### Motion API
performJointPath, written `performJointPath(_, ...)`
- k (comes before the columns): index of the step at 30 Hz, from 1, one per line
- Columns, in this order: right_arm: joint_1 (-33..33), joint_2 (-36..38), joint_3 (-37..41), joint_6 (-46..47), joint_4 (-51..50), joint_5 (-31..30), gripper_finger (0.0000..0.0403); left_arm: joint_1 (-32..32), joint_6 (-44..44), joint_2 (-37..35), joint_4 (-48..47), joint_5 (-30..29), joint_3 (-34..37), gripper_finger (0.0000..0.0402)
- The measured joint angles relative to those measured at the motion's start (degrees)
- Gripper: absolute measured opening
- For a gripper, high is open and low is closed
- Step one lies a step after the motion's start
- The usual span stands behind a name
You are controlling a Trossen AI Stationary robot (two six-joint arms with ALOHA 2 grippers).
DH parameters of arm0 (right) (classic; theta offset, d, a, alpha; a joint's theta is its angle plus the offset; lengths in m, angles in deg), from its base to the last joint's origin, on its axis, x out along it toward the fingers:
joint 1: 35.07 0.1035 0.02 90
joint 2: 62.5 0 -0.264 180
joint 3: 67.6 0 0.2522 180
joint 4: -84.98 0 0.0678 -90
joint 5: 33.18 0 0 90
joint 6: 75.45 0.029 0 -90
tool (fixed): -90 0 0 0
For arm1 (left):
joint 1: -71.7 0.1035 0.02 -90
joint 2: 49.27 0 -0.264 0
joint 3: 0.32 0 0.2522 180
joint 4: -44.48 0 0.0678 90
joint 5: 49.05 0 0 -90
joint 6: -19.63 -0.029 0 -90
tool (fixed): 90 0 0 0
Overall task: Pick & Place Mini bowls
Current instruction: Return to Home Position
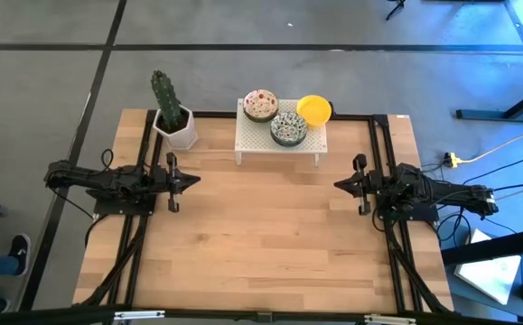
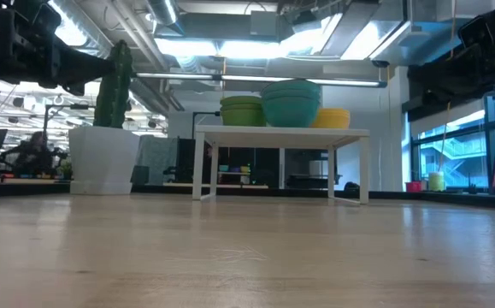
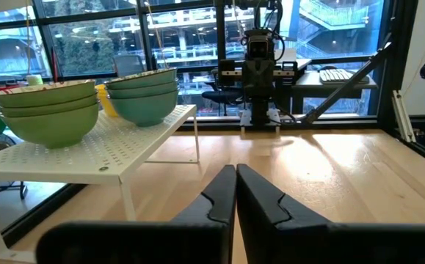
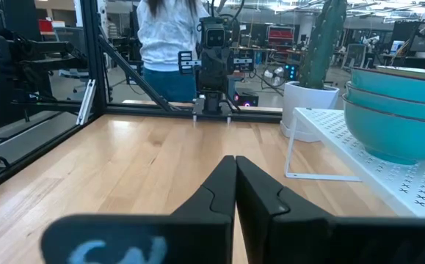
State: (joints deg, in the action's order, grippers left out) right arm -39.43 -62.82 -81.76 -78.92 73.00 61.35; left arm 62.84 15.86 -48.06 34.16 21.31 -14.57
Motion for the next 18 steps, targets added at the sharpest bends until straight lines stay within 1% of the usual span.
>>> performJointPath(18,0.0,0.0,0.0,-0.01,0.0,0.0,0.0012,0.0,0.0,0.01,0.0,0.0,0.0,0.0011)
